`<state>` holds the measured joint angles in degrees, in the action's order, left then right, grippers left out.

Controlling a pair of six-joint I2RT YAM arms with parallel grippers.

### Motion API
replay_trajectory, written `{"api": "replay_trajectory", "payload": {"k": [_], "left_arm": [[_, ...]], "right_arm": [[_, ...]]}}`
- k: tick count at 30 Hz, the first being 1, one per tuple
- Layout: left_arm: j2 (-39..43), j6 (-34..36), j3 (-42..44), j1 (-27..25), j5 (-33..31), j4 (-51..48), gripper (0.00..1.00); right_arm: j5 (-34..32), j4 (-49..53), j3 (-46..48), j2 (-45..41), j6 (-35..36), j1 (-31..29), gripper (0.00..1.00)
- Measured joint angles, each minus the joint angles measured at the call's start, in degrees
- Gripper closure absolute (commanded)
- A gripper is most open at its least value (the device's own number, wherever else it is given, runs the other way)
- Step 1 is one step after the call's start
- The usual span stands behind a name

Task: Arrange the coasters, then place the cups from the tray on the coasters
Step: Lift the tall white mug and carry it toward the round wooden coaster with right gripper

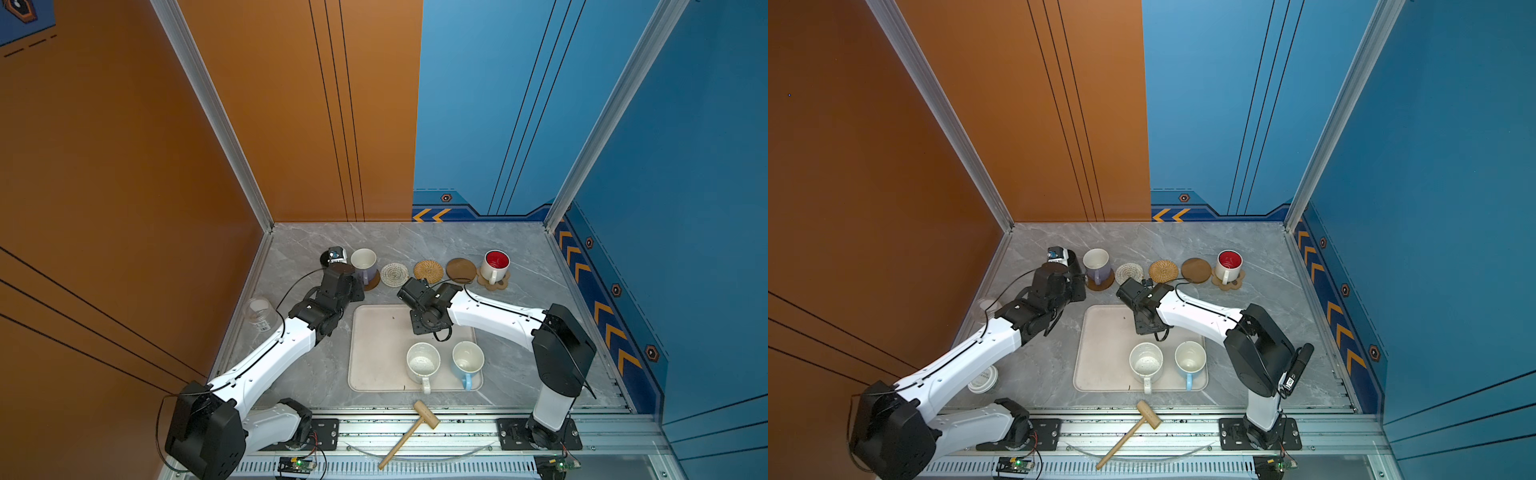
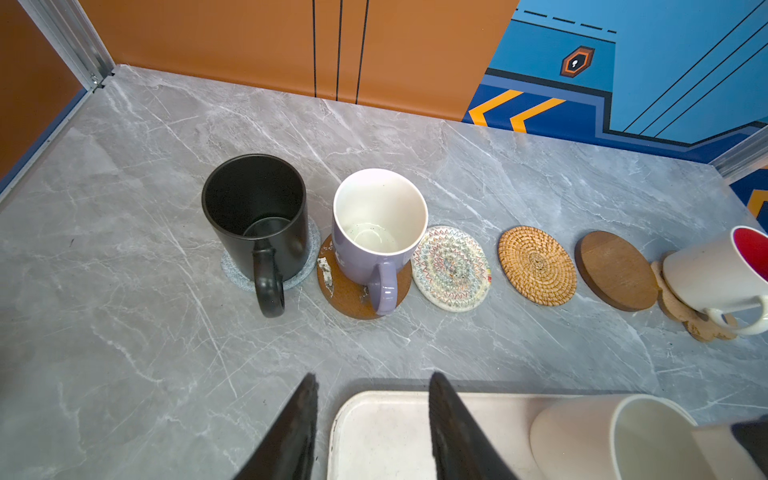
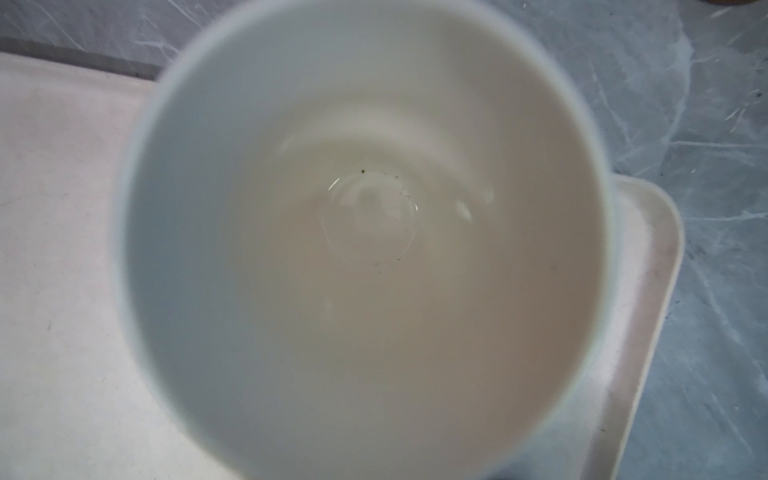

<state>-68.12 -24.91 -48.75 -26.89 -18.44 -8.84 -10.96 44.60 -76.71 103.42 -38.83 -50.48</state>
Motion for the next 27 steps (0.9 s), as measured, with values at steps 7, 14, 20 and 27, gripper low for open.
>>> {"api": "replay_trajectory", "payload": {"k": [7, 14, 20, 27], "left_arm": [[0.46, -0.02, 0.0, 0.0, -0.02, -0.15, 0.55], [0.74, -0.2, 0.0, 0.0, -0.22, -0.22, 0.55], [0.74, -0.44, 0.0, 0.0, -0.2, -0.22, 0.55], [0.74, -0.92, 0.0, 0.0, -0.2, -0.22, 0.55]], "right_arm": [[-1.68, 0.22, 0.0, -0.35, 0.42, -0.09, 1.0], [-4.07, 1.01, 0.0, -4.46, 1.33, -0.15, 1.0], [-4.76, 1.05, -0.09, -7.65, 2.49, 1.29, 1.0], [-5.05, 1.46, -1.44, -8.22, 6.01, 9.86, 1.0]]}}
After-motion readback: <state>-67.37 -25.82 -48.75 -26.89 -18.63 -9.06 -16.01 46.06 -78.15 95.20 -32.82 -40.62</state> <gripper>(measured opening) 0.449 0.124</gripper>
